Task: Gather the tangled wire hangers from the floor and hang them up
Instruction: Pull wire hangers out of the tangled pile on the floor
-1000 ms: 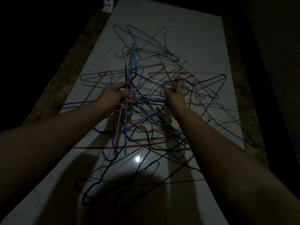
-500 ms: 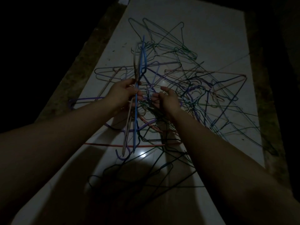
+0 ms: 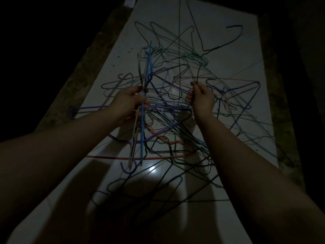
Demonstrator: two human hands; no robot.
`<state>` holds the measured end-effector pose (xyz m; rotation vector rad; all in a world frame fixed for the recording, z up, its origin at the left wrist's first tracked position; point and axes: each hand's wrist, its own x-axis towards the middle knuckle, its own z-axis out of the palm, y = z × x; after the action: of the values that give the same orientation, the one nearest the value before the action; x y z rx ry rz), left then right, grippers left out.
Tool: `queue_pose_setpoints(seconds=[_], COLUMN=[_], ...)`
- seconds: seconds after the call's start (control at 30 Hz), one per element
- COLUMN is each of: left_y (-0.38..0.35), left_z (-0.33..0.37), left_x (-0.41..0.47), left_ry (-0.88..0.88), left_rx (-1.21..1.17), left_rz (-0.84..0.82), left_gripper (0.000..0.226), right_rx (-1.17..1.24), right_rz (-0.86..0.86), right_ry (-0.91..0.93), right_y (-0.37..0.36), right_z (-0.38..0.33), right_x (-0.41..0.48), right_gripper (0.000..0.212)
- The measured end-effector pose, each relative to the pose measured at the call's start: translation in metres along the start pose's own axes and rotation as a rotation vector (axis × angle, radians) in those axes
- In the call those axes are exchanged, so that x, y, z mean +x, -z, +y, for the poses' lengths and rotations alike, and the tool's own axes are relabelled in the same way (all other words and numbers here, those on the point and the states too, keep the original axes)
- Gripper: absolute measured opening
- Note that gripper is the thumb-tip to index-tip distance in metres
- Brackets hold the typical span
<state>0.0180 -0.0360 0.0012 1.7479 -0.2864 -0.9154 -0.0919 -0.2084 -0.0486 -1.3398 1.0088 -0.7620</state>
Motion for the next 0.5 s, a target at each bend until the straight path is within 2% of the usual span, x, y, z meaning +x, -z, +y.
queue_pose_setpoints(seconds=[0.13, 0.23, 0.4, 0.5], left_y=[-0.006, -0.009, -0.022, -0.028], left_z=[0.006, 0.009, 0.019, 0.027], left_x=[-0.005, -0.006, -0.01, -0.013], left_ry=[-0.023, -0.041, -0.115, -0.172], left_rx=[0.001, 0.012, 0.001, -0.018], left_rz=[-0.005, -0.011, -0.03, -0.013], left_gripper=[0.033, 0.036, 0.038, 0.03], right_rx=[-0.046, 0.012, 0.064, 0.052], right_rz=[0.055, 0.111, 0.074, 0.064], right_ry=[-0.007, 0.013, 0.145, 0.163], right_y=[0.005, 0.012, 0.016, 0.016], right_z=[-0.007, -0.026, -0.063, -0.078], right_x=[-0.004, -0.007, -0.015, -0.014], right_gripper=[0.018, 0.019, 0.027, 0.026])
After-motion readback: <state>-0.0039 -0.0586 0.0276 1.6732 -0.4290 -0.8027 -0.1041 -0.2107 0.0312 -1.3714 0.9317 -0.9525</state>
